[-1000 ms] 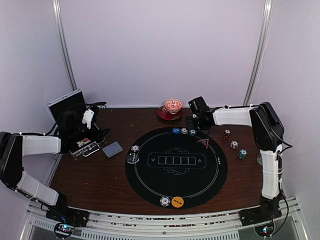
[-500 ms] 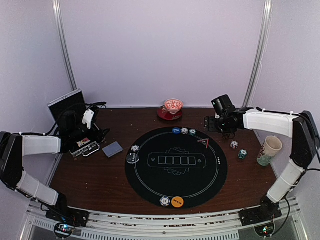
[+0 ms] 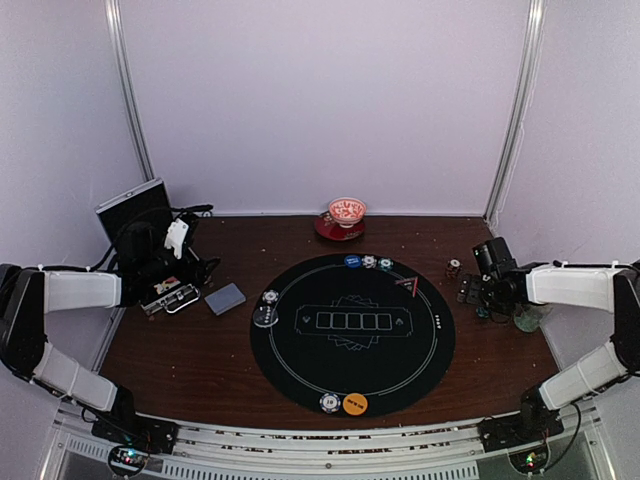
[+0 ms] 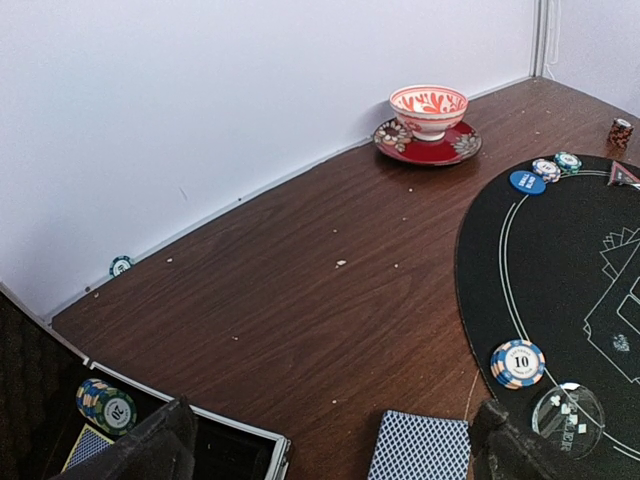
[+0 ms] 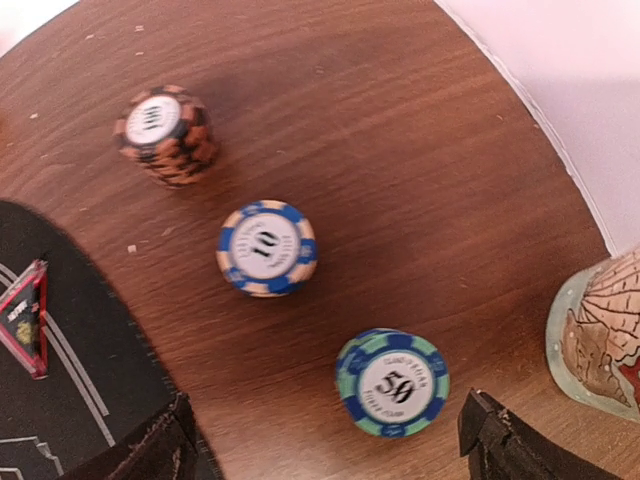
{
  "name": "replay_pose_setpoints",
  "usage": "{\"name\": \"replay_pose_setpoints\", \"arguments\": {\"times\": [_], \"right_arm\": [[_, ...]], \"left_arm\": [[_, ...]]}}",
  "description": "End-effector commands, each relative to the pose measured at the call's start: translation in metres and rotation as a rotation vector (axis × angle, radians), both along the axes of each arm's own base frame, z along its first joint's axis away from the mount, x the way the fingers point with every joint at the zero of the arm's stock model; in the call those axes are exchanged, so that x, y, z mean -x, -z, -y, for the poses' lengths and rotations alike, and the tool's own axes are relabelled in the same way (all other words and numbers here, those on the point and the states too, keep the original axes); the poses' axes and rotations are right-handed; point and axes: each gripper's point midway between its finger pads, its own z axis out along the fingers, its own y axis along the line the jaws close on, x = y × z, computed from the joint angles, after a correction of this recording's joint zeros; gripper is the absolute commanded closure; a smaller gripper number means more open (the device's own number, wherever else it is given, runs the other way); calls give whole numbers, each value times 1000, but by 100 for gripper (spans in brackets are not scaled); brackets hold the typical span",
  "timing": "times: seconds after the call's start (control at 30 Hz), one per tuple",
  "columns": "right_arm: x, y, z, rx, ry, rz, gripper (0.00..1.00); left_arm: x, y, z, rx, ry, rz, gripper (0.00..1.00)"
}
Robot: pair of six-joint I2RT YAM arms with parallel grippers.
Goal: Distribute texas hold em gaming equipment
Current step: Pick up the pile of poker chips from the pile of poker chips.
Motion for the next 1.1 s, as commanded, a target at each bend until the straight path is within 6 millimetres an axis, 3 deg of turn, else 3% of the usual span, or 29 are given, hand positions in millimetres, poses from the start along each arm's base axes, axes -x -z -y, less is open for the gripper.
{"name": "replay_pose_setpoints", "arguments": {"times": [0.0,0.37,1.07], "right_arm": [[-4,3,17,9,100,64,9],[-3,24,30,49,152,24,15],[-2,25,35,38,165,34,36]], "left_arm": [[-5,-28,2,11,11,80,2],[-3,-30,3,16,19,85,2],[-4,-27,4,16,22,79,2]]}}
